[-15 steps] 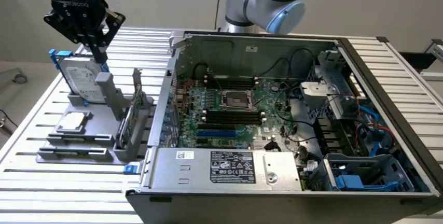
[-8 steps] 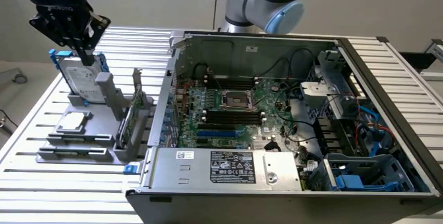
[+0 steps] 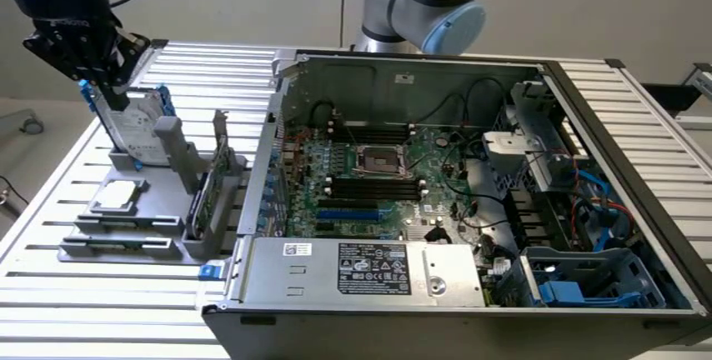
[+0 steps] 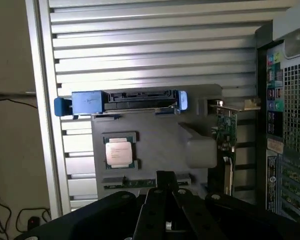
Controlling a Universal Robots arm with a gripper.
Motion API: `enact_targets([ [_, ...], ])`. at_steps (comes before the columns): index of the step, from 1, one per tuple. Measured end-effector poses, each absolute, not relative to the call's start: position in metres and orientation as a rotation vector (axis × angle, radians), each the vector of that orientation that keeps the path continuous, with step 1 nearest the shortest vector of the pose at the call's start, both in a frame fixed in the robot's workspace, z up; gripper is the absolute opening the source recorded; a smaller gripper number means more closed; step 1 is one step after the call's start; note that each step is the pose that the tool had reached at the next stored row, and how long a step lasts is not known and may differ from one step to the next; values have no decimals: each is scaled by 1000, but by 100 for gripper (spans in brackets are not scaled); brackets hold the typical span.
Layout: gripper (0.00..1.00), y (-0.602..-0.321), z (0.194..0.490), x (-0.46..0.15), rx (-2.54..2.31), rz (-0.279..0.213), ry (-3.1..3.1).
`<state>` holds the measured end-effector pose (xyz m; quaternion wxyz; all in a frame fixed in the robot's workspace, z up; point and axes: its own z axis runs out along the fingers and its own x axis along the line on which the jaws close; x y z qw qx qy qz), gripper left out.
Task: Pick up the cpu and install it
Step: 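Reach for the cpu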
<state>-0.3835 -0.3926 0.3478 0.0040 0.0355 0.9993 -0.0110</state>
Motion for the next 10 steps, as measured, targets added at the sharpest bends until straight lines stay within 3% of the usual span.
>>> enact_targets([
  [10, 11, -387, 330, -429, 110, -35, 3131],
])
